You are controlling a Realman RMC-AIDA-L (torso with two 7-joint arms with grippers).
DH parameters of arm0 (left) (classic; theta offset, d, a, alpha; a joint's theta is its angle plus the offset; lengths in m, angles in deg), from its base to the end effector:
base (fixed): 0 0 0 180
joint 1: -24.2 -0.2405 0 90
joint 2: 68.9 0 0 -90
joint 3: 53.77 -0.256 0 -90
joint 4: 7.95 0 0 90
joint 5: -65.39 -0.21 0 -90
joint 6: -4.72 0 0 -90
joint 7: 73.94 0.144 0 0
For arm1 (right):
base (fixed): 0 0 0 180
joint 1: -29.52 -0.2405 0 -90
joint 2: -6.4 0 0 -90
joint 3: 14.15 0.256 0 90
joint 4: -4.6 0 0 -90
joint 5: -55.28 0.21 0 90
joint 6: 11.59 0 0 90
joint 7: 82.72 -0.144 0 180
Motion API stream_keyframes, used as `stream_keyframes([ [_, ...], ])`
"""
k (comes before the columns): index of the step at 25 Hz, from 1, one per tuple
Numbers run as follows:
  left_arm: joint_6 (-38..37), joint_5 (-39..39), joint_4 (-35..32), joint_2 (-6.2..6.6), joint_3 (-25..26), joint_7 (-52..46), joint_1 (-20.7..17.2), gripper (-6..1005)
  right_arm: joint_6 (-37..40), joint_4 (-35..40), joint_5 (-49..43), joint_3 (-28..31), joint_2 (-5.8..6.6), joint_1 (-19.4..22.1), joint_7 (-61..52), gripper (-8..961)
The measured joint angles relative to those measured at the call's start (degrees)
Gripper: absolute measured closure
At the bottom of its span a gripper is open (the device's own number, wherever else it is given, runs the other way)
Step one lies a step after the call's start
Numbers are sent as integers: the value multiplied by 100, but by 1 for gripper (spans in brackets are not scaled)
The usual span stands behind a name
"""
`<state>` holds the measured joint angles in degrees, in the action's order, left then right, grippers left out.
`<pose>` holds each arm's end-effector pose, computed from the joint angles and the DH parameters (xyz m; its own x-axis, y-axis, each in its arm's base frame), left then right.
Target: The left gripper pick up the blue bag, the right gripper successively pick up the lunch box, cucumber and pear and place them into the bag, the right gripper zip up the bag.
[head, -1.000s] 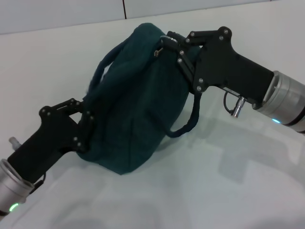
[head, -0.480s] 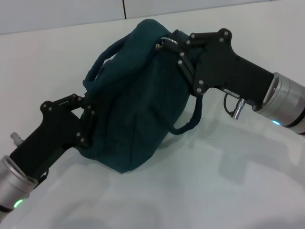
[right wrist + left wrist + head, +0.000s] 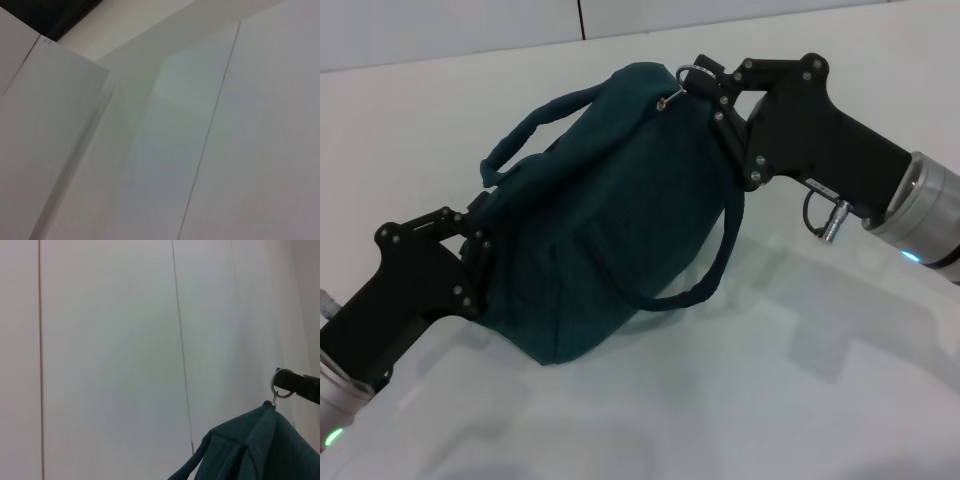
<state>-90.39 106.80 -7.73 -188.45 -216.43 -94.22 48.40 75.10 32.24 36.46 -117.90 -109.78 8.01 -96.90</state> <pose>-0.2766 0.2585 -0.0473 0.6358 -0.1658 0.7538 0.4161 -0.7490 -0.5156 0.2074 0.3015 -0.0177 0.5497 0.5087 -0.6625 -0.1804 -0.7021 -0.6888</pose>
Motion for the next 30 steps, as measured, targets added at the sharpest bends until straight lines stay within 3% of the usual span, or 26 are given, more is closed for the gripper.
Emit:
stream_keyframes([
  [30,-24,602,233,40,27,-406,-8,941,-56,-921,668,170,44,19,-1011,939],
])
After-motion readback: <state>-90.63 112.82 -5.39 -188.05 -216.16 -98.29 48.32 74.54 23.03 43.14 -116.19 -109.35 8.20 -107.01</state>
